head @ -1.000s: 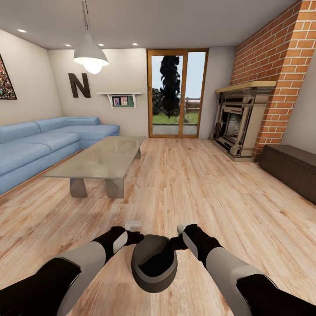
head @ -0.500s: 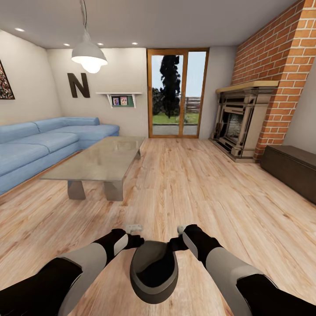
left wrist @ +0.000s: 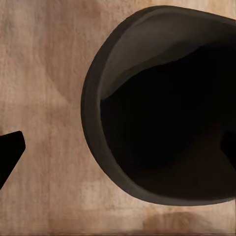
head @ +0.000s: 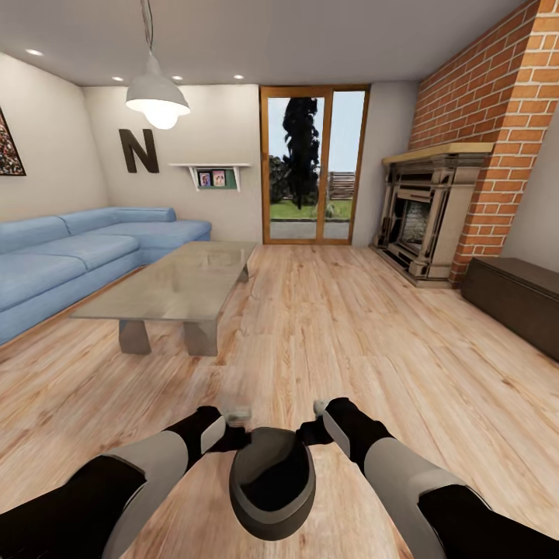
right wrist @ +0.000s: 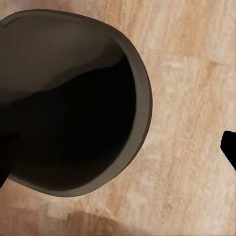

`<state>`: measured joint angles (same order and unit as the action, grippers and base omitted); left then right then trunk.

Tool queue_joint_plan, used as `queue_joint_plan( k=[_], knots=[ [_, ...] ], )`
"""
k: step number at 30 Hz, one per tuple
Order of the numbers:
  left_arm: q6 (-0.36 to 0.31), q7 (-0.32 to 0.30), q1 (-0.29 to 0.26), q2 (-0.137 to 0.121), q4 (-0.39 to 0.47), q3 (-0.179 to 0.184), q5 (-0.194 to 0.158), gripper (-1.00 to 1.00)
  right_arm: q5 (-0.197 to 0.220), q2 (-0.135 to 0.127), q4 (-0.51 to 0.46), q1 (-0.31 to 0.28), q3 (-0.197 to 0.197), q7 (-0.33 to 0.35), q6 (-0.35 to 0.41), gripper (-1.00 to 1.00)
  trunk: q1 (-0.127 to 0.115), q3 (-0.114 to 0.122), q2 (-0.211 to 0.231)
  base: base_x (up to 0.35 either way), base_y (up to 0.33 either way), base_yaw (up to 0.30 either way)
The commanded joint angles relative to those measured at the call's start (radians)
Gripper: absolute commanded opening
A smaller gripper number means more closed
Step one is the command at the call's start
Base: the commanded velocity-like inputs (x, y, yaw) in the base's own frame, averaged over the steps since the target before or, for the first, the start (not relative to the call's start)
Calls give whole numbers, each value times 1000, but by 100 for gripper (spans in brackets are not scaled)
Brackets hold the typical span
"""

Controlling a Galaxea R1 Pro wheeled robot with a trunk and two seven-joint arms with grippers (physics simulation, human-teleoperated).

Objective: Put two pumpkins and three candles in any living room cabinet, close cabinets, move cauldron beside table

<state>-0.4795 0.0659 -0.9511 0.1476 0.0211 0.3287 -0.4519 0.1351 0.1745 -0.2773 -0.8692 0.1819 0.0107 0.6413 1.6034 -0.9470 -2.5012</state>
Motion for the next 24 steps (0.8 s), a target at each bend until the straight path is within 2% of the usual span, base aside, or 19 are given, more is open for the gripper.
queue_joint_plan(
  k=[1,4,6,11,24],
  knots=[
    [-29,8,-1,0,4,5,-11,100,62,0,8,-1,4,-4,7,100,0,-5,-1,0,0,0],
    [-42,5,0,0,4,4,-11,100,128,0,16,-1,5,-4,25,100,2,-16,-1,0,0,0],
    [-46,3,0,0,4,5,-11,100,151,0,18,-1,6,-4,35,100,2,-24,-2,0,0,0],
    [-48,1,0,0,6,5,-11,100,167,0,19,-1,8,-3,42,100,5,-44,-3,0,0,0],
    [-38,0,-1,0,8,4,-11,100,166,0,20,-1,10,-6,43,100,11,-94,-6,0,0,0]
  ],
)
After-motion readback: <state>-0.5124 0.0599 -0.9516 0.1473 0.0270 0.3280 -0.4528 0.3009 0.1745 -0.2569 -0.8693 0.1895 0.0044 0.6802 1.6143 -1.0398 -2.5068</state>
